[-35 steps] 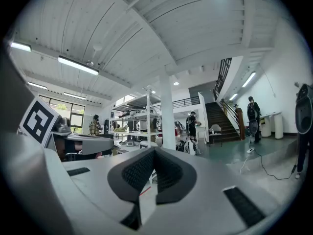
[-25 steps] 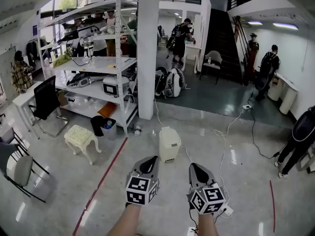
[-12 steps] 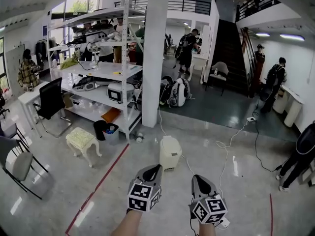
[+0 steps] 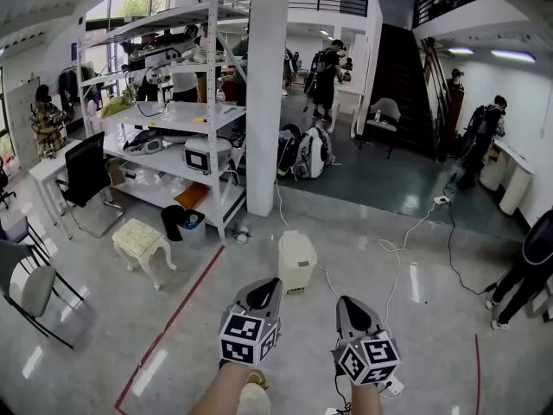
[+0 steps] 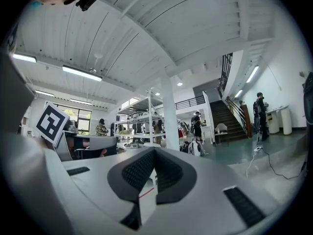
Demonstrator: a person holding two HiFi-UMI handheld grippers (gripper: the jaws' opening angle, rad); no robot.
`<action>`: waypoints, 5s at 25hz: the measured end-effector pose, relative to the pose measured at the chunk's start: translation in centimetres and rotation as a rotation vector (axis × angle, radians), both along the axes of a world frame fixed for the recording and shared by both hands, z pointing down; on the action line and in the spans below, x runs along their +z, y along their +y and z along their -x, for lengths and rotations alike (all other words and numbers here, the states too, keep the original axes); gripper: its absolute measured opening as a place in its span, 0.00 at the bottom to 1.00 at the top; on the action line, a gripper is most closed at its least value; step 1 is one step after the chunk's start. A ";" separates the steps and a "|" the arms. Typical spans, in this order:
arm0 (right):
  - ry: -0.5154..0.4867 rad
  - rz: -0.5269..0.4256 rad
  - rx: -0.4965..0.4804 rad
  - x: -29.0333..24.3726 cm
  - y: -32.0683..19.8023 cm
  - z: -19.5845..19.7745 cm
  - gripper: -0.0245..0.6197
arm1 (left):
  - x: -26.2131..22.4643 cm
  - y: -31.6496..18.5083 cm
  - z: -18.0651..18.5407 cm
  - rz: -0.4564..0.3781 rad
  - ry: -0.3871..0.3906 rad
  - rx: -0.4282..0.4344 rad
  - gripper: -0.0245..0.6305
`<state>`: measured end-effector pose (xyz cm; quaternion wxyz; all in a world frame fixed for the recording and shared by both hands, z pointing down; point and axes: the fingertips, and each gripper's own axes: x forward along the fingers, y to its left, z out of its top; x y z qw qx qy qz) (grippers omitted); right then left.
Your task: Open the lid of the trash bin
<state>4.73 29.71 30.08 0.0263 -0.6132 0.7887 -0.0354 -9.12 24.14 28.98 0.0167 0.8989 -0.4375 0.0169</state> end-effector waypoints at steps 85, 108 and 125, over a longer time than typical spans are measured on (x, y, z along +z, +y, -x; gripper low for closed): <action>-0.032 -0.010 0.018 1.5 -54.7 -17.8 0.09 | 2.3 -53.6 -18.0 -0.022 -0.017 0.035 0.04; -0.058 -0.071 -0.048 -0.1 -66.5 -15.4 0.09 | 1.8 -64.8 -17.0 -0.050 -0.012 0.014 0.04; -0.072 0.004 -0.081 4.9 -67.2 -13.9 0.09 | 7.1 -66.2 -16.4 -0.008 0.001 0.008 0.04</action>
